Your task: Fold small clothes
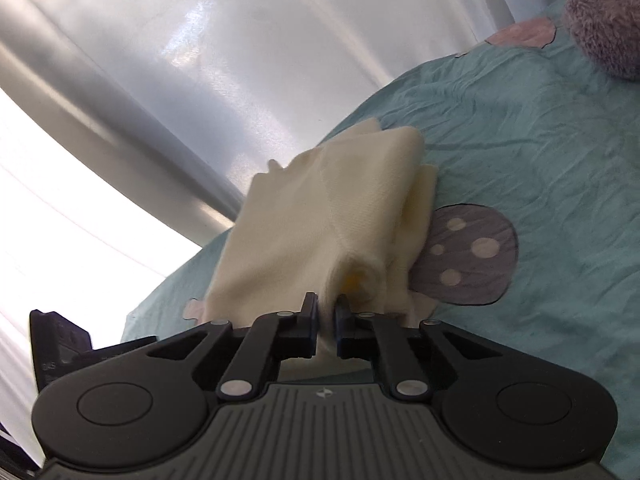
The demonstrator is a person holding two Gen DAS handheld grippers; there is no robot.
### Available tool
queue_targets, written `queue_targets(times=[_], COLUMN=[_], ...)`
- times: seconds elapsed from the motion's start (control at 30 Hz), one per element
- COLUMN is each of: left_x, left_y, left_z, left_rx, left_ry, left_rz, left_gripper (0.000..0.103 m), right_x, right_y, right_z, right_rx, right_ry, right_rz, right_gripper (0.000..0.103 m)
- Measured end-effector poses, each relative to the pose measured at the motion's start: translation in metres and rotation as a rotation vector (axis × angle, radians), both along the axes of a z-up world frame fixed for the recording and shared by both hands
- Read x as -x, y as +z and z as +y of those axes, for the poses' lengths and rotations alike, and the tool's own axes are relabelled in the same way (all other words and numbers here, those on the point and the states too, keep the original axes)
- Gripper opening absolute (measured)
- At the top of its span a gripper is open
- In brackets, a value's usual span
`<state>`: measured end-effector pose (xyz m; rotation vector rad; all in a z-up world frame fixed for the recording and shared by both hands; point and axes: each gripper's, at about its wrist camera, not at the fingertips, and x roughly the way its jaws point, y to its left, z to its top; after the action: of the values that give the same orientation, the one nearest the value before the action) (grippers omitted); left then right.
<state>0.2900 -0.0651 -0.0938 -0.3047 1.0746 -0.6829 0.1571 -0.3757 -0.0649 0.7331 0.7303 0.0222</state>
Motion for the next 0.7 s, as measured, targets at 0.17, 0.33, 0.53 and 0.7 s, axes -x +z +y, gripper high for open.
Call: queue_targets(times=[0.17,0.33,0.53,0.7], left_x=[-0.016,-0.039,-0.061,-0.070], left_y=[0.010,0.006,-0.014,-0.018], left_z=[0.009,-0.008,-0.034,-0.038], left_rx=[0.008,0.051,0.066,0.087], left_ry=[0.041,0.006,-0.024,-0.012], left_rz=[-0.039,-0.018,0.030,0.004], left_gripper=[0.079,0.091,0.088,0.083], right_x=[-0.008,-0.021,-0.061,-0.080], right_y=[-0.001,-0.001,-0.022,-0.028], right_z=[-0.015,-0.041,-0.058,-0.059], right_rx=[0.018,0.001,-0.117,-0.130], right_ry=[0.024,-0.056,0.018,0.050], right_rz=[0.010,-0.023,0.012,-0.008], right_gripper=[0.019,0.072,0.072,0.057])
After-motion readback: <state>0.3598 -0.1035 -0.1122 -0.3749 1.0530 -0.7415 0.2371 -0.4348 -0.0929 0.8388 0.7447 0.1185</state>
